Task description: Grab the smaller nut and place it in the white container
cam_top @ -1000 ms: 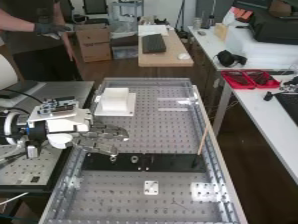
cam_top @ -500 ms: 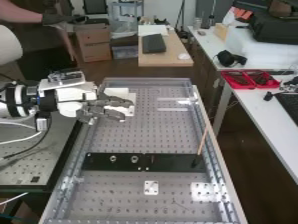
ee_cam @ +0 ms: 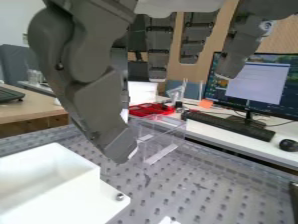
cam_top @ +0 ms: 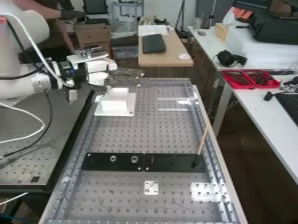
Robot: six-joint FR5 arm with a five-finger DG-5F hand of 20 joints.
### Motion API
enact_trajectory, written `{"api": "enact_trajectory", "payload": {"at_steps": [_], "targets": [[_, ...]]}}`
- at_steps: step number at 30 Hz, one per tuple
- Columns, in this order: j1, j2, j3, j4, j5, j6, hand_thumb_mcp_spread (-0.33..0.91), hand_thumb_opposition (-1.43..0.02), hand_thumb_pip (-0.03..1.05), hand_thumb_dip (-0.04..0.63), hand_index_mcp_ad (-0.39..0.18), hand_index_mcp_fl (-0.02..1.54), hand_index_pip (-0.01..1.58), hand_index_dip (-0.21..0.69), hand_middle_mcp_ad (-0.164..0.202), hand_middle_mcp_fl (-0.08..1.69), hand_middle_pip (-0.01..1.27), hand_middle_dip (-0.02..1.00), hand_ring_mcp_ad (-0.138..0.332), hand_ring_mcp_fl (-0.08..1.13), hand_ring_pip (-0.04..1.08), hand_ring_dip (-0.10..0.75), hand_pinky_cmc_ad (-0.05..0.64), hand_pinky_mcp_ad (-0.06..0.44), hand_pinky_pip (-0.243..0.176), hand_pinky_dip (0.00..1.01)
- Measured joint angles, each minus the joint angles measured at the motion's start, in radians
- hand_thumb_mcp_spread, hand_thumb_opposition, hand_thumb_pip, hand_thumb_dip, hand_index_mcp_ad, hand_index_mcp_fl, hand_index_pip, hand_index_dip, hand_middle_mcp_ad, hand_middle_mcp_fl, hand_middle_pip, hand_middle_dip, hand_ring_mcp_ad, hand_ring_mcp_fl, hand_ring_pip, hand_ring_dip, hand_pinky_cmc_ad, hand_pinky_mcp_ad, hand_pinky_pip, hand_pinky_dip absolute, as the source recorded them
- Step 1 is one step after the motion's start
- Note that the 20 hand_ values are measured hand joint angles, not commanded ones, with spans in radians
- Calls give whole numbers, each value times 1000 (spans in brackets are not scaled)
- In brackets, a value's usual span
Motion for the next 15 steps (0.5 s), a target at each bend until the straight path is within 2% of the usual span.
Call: {"api": "enact_trajectory", "payload": {"at_steps": [9,15], "targets": [[111,-33,13,41,-10,78,557,-1019,665,220,-215,442,1531,173,51,180,133,239,108,14,98,129,328,279,37,192],[156,-59,9,71,-10,117,557,-1019,661,220,-216,438,1531,173,52,180,133,237,112,14,98,129,328,279,37,192]]}}
